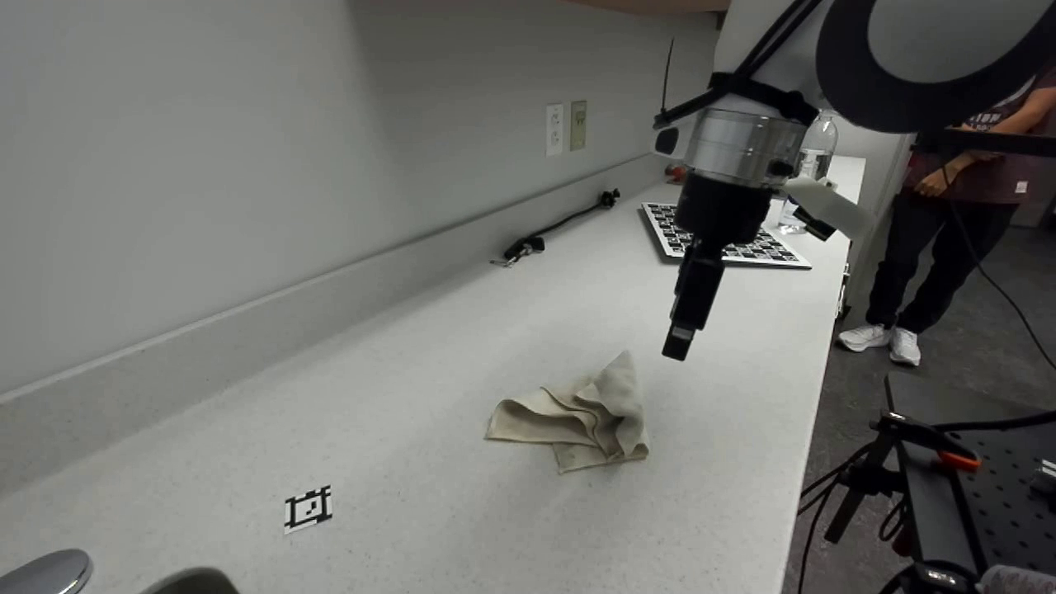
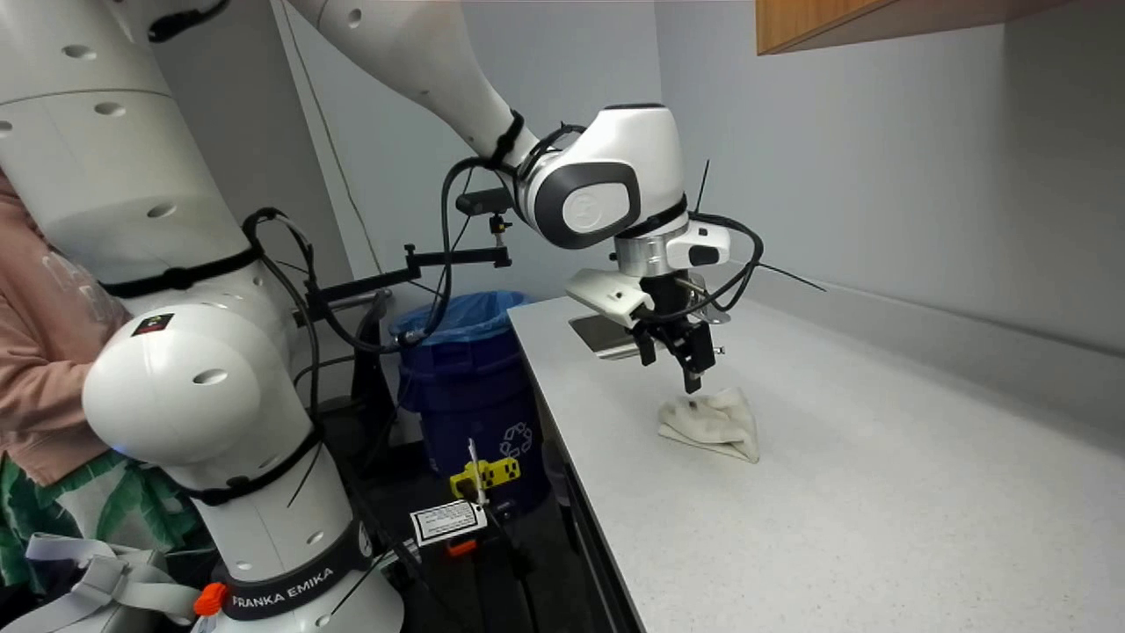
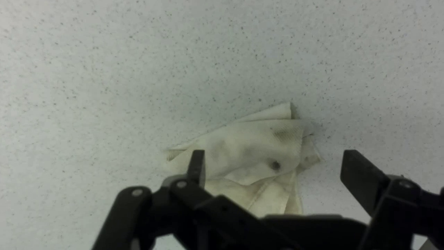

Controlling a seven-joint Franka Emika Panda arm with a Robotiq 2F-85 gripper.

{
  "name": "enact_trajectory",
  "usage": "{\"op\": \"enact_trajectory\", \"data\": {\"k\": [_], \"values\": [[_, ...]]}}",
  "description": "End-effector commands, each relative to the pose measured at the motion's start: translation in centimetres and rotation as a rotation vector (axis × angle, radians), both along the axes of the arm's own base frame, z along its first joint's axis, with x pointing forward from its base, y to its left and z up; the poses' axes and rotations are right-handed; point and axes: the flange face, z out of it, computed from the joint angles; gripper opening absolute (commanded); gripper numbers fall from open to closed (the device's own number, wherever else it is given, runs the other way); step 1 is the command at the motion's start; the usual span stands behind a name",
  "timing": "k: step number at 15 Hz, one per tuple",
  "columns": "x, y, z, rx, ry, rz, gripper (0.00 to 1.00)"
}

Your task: Use the towel to wipe the countertop

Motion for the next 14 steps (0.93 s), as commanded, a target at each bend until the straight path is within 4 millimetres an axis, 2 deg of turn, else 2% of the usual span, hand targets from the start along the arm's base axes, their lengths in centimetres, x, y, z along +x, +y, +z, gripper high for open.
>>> {"op": "enact_trajectory", "data": {"k": [1, 4, 5, 7, 8, 14], "values": [[1.4, 2.5, -2.2, 0.023, -0.046, 0.038, 1.00], [2.6, 4.3, -3.9, 0.035, -0.082, 0.069, 0.99], [3.1, 4.5, -4.3, 0.029, -0.099, 0.078, 0.74], [4.2, 4.7, -5.3, 0.011, -0.126, 0.106, 0.71], [4.6, 4.6, -5.9, 0.002, -0.132, 0.121, 0.65], [5.7, 3.0, -8.9, 0.008, -0.116, 0.112, 0.17]]}}
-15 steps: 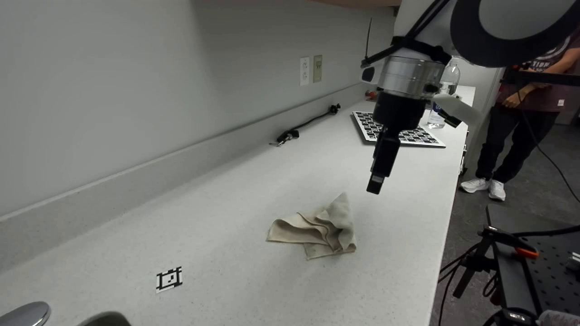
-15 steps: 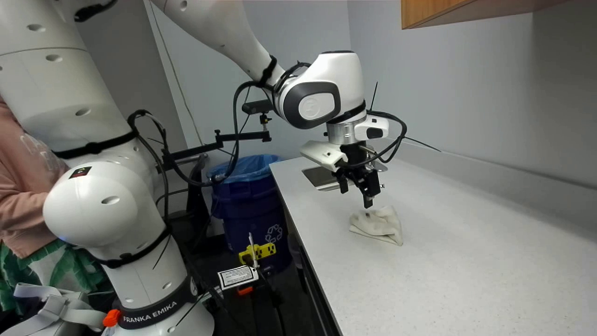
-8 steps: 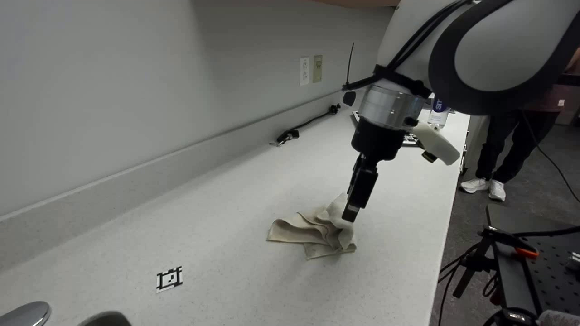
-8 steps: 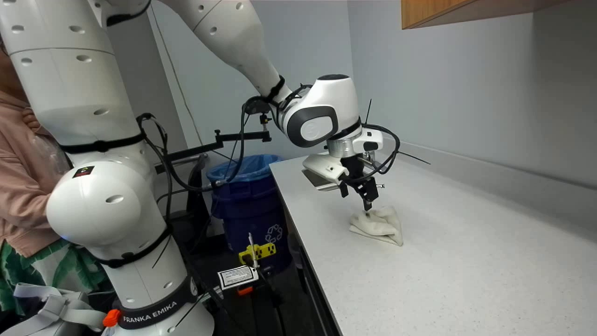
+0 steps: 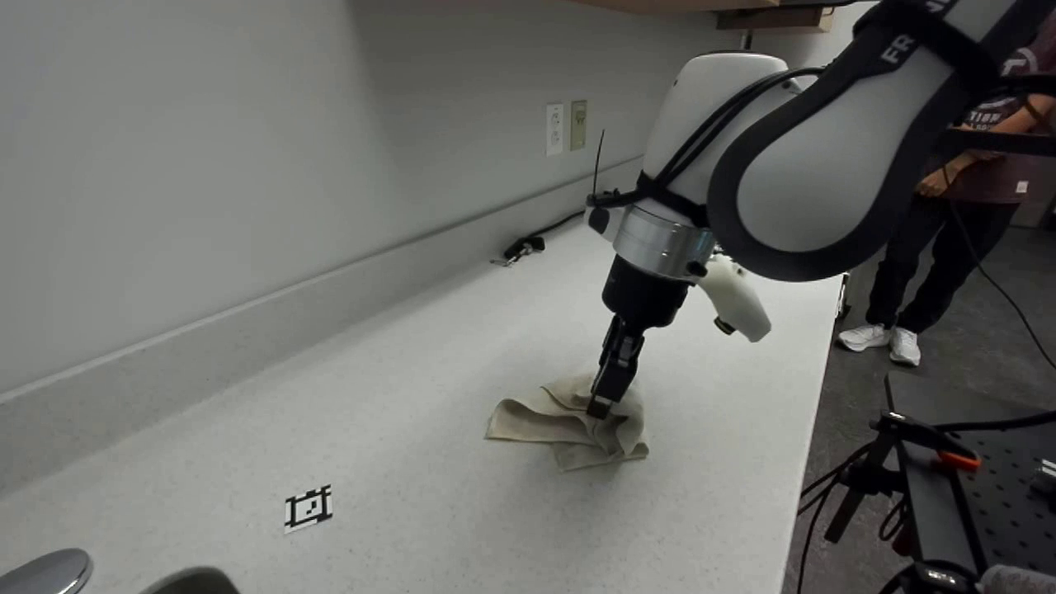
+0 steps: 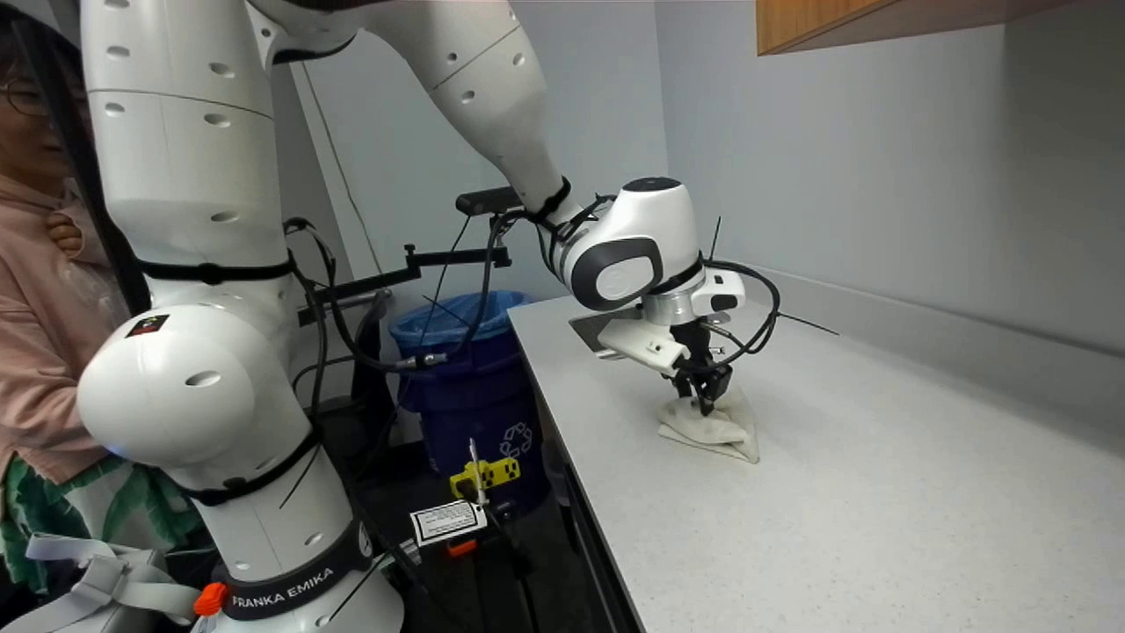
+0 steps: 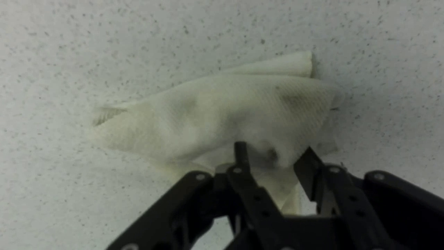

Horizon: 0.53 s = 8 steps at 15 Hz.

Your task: Use the towel to wipe the countertop

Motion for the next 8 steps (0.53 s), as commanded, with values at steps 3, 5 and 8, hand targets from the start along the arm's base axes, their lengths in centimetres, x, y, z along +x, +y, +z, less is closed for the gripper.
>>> {"op": "enact_trajectory", "data": {"k": [3, 5, 8], "values": [[1.0, -1.3, -1.6, 0.064, 0.021, -0.041, 0.00], [0.8, -1.9, -1.9, 0.090, 0.028, -0.080, 0.00], [0.6, -3.7, -2.1, 0.108, 0.032, -0.136, 0.01]]}}
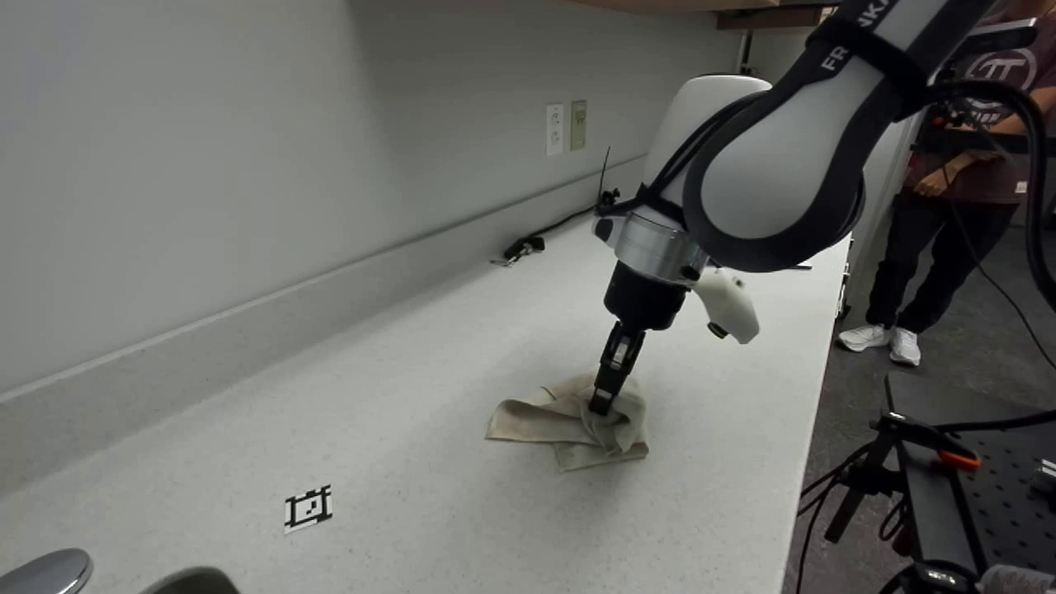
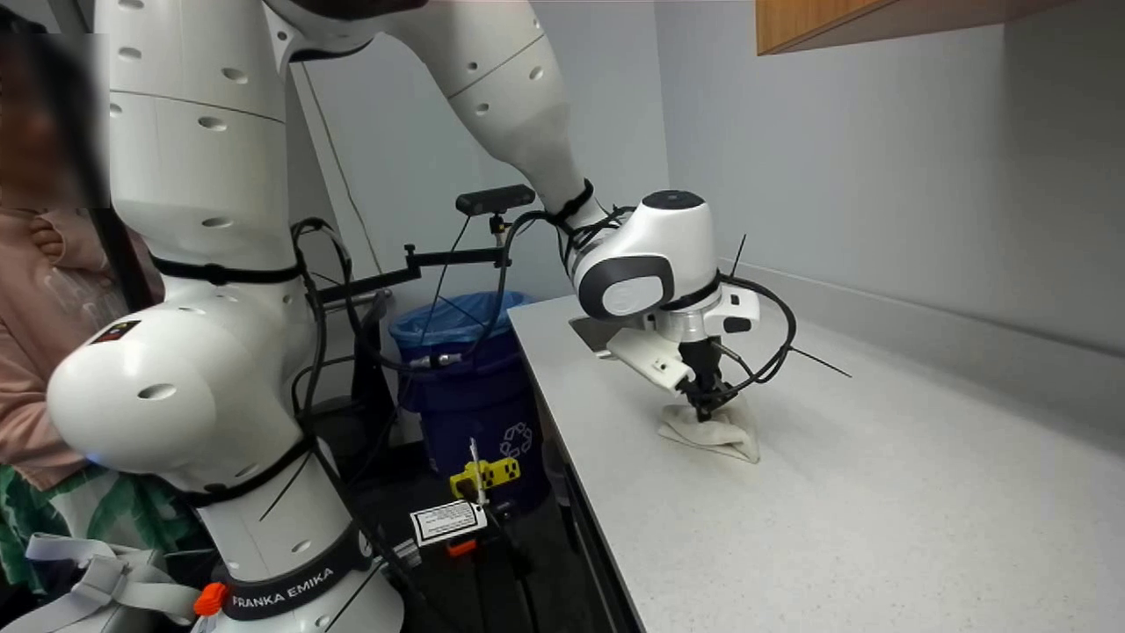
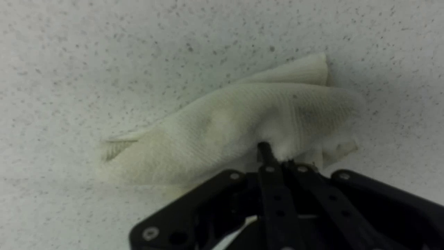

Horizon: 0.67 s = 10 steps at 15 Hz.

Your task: Use the towel to wipe the countertop

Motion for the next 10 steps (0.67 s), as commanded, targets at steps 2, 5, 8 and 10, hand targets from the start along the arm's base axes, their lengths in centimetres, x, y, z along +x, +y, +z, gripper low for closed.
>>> {"op": "enact_trajectory", "data": {"k": [2, 5, 8, 10], "values": [[-0.2, -3.1, -0.9, 0.029, 0.003, -0.077, 0.01], [-1.0, -5.8, -1.7, 0.012, 0.010, -0.139, 0.01], [-1.7, -8.8, -1.8, -0.027, -0.015, -0.196, 0.01], [-2.3, -10.9, -1.4, -0.048, -0.046, -0.252, 0.01]]}}
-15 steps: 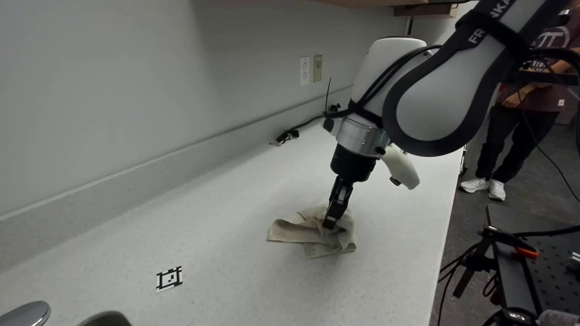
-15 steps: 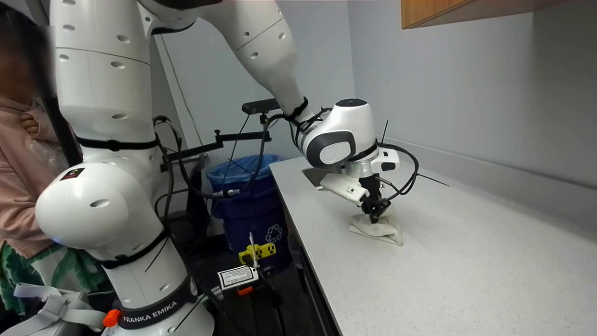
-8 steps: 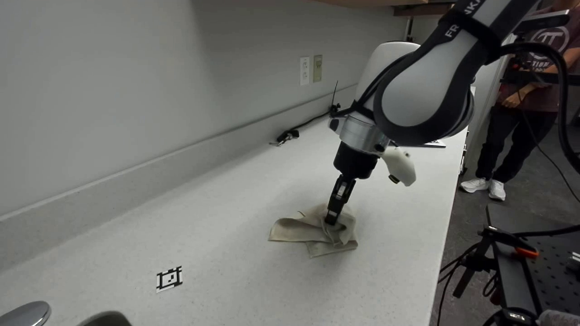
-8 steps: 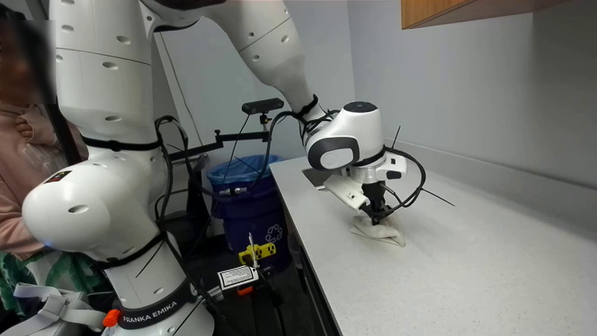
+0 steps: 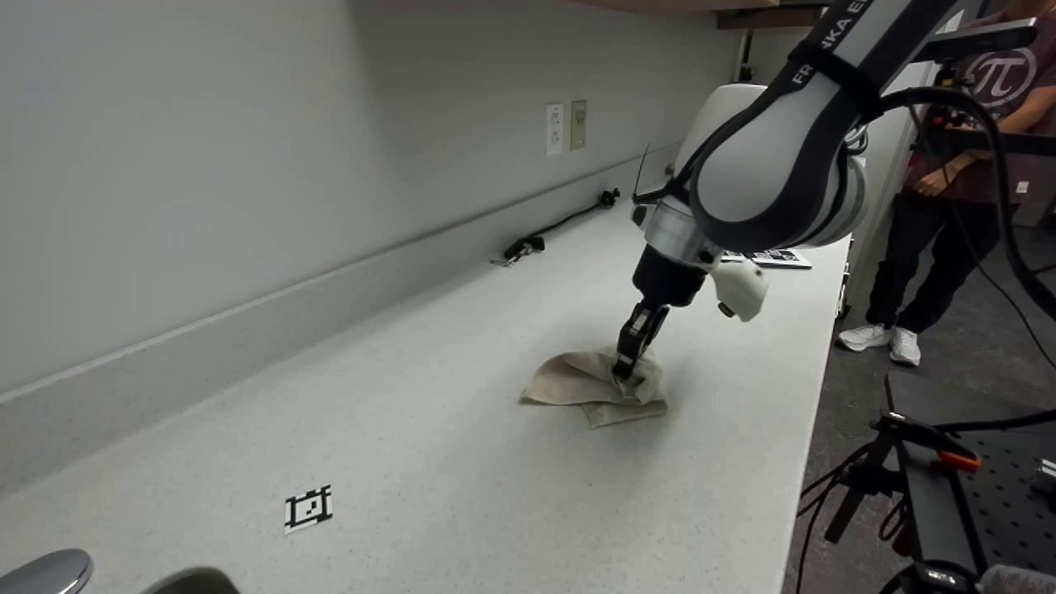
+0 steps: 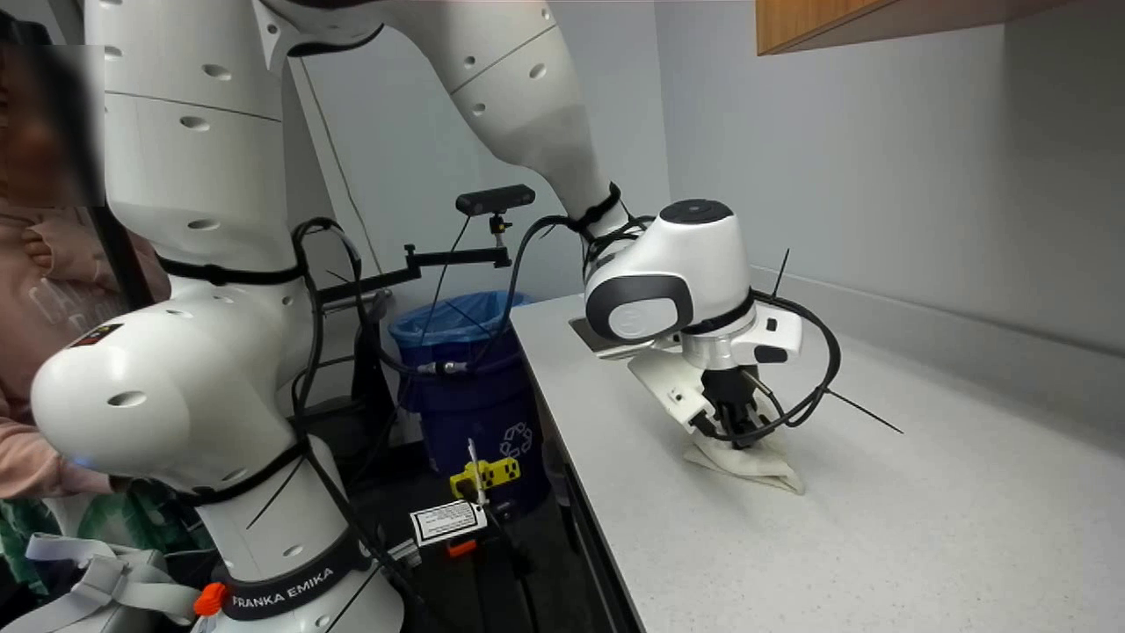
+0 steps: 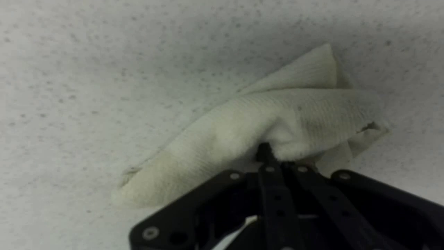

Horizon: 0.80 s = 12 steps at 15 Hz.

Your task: Use the towel to wipe the countertop

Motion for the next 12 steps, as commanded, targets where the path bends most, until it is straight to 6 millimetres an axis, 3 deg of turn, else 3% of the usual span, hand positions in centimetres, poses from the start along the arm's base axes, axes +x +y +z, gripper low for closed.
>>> {"op": "enact_trajectory", "data": {"k": [1, 7, 9, 12], "values": [[-2.0, -4.4, -0.3, -0.052, -0.038, -0.097, 0.01], [-4.4, -10.8, 1.3, -0.121, -0.104, -0.272, 0.01], [-4.9, -11.8, 1.4, -0.130, -0.103, -0.301, 0.01], [-4.9, -11.7, 1.1, -0.125, -0.088, -0.301, 0.01]]}}
